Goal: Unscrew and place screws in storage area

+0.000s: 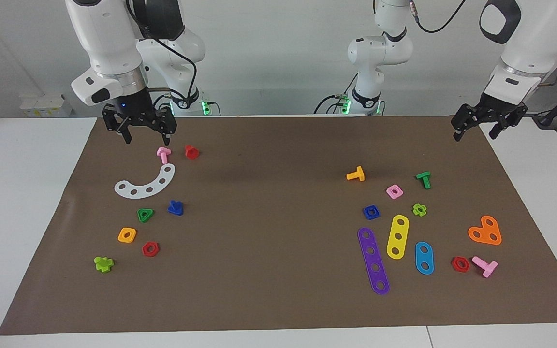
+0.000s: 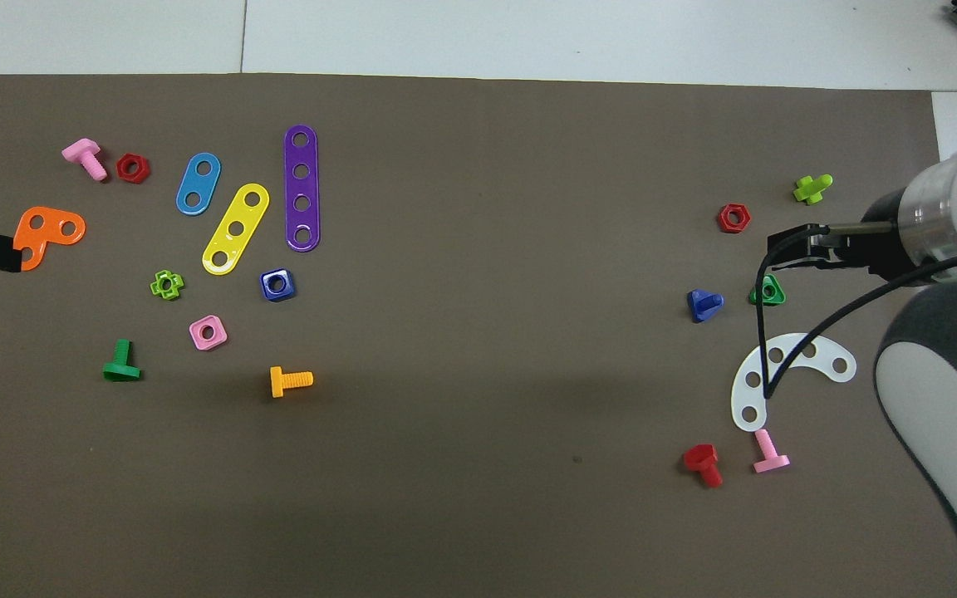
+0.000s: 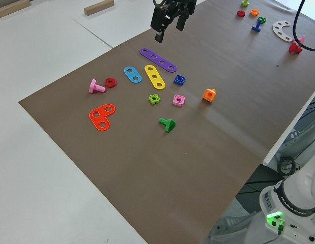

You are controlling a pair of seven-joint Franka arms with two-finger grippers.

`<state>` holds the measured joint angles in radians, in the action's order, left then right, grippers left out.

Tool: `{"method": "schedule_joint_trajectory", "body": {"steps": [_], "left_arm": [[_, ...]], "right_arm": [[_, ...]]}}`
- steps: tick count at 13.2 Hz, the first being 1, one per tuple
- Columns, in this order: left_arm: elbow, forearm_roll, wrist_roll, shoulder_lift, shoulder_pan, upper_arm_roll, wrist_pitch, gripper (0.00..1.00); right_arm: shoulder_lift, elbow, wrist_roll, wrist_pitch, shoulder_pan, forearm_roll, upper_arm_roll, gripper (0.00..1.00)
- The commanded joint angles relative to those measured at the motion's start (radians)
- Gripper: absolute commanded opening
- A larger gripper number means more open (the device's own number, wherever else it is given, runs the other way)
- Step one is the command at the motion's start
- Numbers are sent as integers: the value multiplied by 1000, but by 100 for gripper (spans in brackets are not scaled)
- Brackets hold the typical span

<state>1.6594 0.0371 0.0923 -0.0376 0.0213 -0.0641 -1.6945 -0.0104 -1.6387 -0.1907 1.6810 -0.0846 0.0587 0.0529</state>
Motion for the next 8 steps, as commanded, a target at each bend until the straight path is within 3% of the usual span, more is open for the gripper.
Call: {"method": "schedule_joint_trajectory", "body": {"steps": [1, 8], "left_arm": [[28, 9, -11, -28, -1, 3, 2, 100], [30, 9, -11, -28, -1, 3, 2, 100]], "right_arm": [[-39, -27, 43, -27, 16, -10, 2, 100], [-98, -102, 42, -26, 19, -49, -4, 100]]}}
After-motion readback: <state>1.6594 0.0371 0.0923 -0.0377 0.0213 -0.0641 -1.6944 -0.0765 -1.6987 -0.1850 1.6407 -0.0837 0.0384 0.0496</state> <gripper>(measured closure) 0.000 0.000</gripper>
